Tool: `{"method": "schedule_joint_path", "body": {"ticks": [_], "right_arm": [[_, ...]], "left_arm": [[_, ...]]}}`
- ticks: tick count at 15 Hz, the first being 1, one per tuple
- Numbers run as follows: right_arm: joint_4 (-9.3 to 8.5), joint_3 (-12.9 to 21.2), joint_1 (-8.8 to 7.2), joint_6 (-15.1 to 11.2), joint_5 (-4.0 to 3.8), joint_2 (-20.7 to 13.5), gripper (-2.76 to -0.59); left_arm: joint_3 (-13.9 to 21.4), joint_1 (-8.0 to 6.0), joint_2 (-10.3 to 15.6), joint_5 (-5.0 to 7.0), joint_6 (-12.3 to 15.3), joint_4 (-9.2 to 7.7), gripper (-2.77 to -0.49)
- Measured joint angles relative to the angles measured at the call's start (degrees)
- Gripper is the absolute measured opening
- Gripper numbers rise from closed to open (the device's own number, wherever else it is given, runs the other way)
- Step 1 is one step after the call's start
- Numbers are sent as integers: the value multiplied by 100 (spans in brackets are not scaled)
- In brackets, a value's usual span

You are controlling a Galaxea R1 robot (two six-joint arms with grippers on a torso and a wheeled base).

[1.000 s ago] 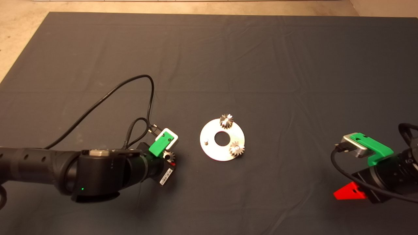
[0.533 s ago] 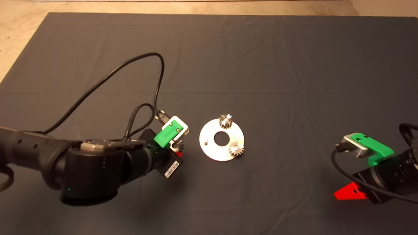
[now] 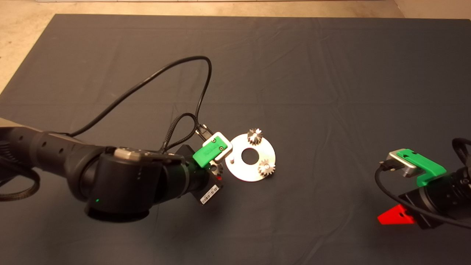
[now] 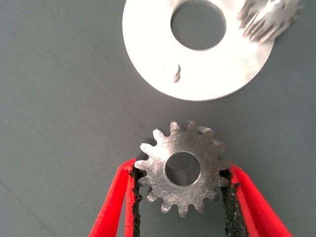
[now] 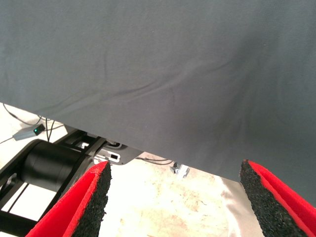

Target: Install three planetary gears onto the carrier pins

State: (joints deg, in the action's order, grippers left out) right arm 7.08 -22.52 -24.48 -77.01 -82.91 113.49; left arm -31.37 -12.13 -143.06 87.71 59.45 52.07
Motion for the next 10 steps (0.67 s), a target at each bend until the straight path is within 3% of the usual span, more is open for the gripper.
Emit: {"method": "schedule_joint_path", "body": {"ticks": [3, 10], "right_arm": [[0, 9, -33, 0, -2, -2, -144], [0, 24, -63, 2, 0, -20, -144]], "left_arm": [[-118, -18, -110, 5, -39, -160, -243], [-378, -33, -273, 2, -63, -196, -243]]}}
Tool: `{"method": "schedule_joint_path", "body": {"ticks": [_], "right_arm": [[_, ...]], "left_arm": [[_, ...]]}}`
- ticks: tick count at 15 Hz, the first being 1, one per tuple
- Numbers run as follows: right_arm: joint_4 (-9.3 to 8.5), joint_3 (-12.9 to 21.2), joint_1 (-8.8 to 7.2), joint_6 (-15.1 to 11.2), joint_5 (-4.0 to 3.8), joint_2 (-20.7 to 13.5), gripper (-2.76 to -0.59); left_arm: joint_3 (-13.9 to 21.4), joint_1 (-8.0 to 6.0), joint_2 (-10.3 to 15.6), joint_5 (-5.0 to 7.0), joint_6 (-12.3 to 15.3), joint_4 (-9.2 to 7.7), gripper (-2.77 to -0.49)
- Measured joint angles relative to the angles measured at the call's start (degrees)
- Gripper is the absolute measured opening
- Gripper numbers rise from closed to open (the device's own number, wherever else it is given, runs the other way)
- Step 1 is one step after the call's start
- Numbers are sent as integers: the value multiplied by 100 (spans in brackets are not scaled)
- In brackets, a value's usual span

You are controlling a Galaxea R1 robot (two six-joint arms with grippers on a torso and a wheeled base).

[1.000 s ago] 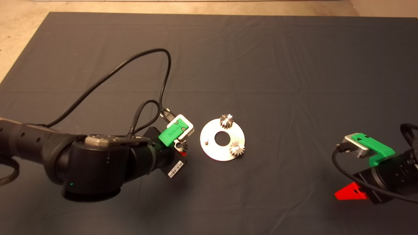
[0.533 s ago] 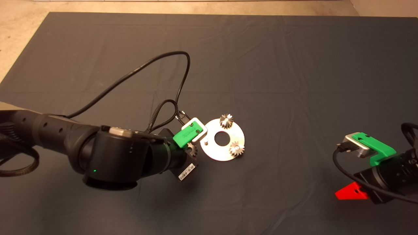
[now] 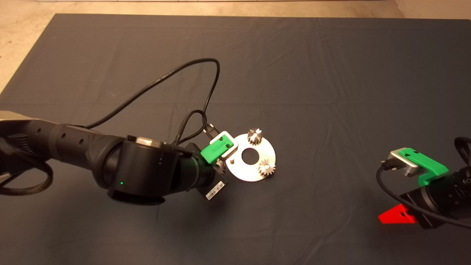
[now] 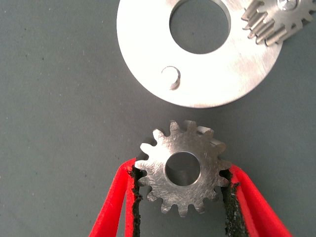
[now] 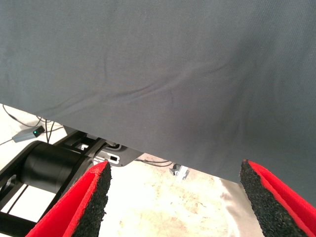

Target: Install three planetary gears onto the carrier pins

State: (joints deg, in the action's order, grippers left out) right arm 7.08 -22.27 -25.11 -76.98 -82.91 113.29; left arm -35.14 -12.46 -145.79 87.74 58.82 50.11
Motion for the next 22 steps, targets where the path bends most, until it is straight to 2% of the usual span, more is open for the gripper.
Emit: {"method": "schedule_joint_path", "body": {"ticks": [7, 15, 22], "right_arm": [[0, 0, 0, -2, 0, -13, -144], [0, 0, 0, 0, -6, -17, -144], [-1, 0, 0, 0, -11, -28, -144]], "left_arm": [[-451, 1, -346, -2, -194, -3, -243], [-914, 1, -534, -14, -235, -6, -243], [-950, 1, -661, -80, -152, -19, -243]]}}
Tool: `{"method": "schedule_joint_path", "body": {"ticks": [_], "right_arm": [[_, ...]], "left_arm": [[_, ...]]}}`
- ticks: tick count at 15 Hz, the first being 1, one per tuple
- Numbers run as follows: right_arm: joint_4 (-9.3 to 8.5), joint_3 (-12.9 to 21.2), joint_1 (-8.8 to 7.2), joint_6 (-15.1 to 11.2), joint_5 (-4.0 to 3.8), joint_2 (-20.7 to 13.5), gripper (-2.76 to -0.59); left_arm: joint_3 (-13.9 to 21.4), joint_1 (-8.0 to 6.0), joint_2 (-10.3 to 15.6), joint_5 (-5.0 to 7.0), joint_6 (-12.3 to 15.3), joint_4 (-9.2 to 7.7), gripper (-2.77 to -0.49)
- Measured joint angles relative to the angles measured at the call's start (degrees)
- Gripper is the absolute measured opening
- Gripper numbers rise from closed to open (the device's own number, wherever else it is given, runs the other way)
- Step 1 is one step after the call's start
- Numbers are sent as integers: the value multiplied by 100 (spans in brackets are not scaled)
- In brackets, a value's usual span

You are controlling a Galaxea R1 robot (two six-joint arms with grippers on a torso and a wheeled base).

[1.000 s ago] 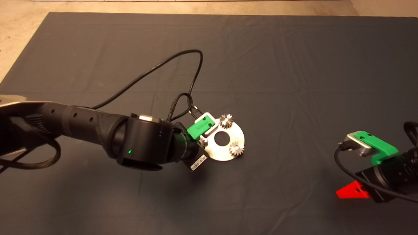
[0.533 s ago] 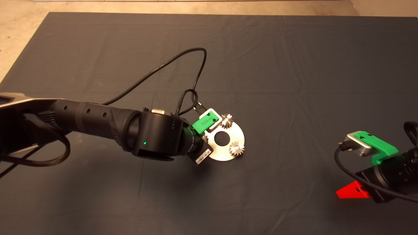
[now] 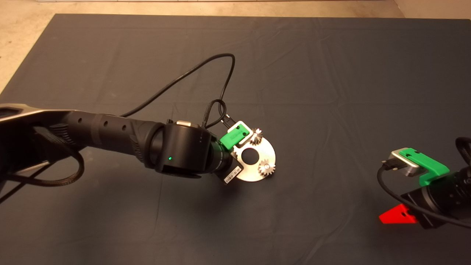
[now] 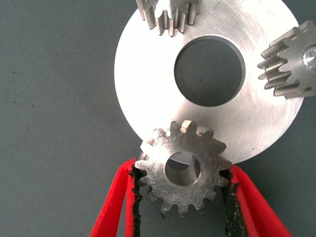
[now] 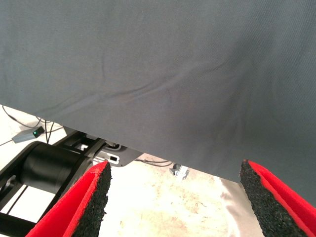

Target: Install three planetary gears onto the carrier pins

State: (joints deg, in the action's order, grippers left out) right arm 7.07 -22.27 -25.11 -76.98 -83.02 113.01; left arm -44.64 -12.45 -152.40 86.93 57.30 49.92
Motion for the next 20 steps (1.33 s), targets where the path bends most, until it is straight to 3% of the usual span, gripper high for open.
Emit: {"method": "schedule_joint_path", "body": {"ticks": [6, 9, 14, 20], "right_arm": [[1, 4, 0, 0, -16, -20, -144], [0, 5, 0, 0, -20, -68, -144], [0, 6, 0, 0, -20, -79, -144], [0, 6, -16, 0, -20, -79, -144]], "left_arm": [[0, 2, -17, 0, 41, -1, -243], [0, 5, -17, -107, 41, 0, -243], [0, 5, -94, -185, 41, 1, -243], [-4, 5, -78, -193, 39, 74, -243]]}}
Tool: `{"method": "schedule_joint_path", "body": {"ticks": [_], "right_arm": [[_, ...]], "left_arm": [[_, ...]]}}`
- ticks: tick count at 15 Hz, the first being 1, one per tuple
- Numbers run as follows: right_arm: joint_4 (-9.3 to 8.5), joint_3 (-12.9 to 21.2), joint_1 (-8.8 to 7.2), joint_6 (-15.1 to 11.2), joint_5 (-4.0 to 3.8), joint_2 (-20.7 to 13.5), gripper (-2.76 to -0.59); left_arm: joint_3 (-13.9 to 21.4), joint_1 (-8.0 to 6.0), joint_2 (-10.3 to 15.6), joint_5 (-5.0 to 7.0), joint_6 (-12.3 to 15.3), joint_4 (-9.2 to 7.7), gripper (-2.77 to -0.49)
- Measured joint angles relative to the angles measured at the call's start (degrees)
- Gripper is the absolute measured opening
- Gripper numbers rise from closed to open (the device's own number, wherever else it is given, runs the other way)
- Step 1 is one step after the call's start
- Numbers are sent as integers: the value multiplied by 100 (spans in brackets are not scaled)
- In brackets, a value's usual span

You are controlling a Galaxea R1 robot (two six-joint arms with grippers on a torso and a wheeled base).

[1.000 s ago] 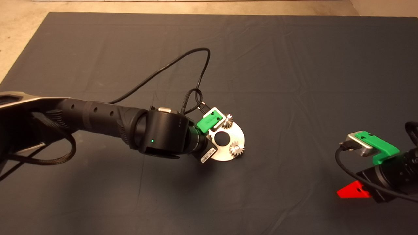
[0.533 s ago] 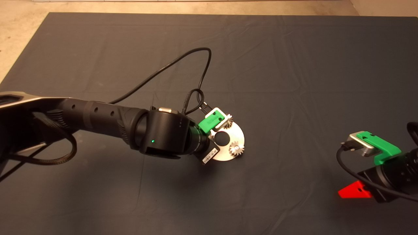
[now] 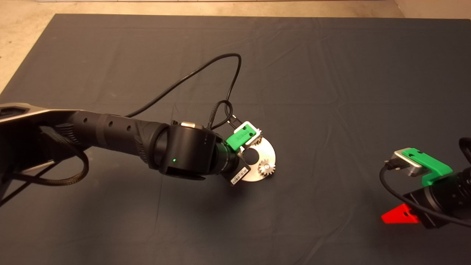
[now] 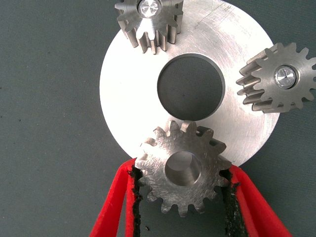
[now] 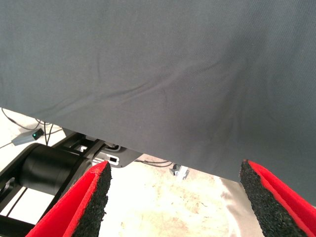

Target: Install three planetary gears onto the carrier pins

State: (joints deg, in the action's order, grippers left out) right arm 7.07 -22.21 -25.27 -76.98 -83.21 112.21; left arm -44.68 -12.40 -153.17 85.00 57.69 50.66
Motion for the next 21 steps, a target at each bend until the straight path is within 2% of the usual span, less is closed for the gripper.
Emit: {"method": "schedule_joint_path", "body": {"ticks": [7, 12, 15, 17, 21], "right_arm": [[0, 5, -16, 0, -2, -85, -144], [-8, 9, -193, 0, -13, -85, -144], [-18, 9, -193, 0, -17, -100, -144], [-21, 11, -254, 0, -13, -98, -144], [-43, 13, -269, 0, -11, -98, -144]], "left_arm": [[-24, 11, 20, -102, 0, 66, -243], [-54, 17, 20, -127, -2, 167, -243], [-66, 140, 66, -140, -13, 206, -244], [-68, 147, 134, -146, -17, 222, -244], [-63, 210, 246, -223, -59, 295, -244]]}}
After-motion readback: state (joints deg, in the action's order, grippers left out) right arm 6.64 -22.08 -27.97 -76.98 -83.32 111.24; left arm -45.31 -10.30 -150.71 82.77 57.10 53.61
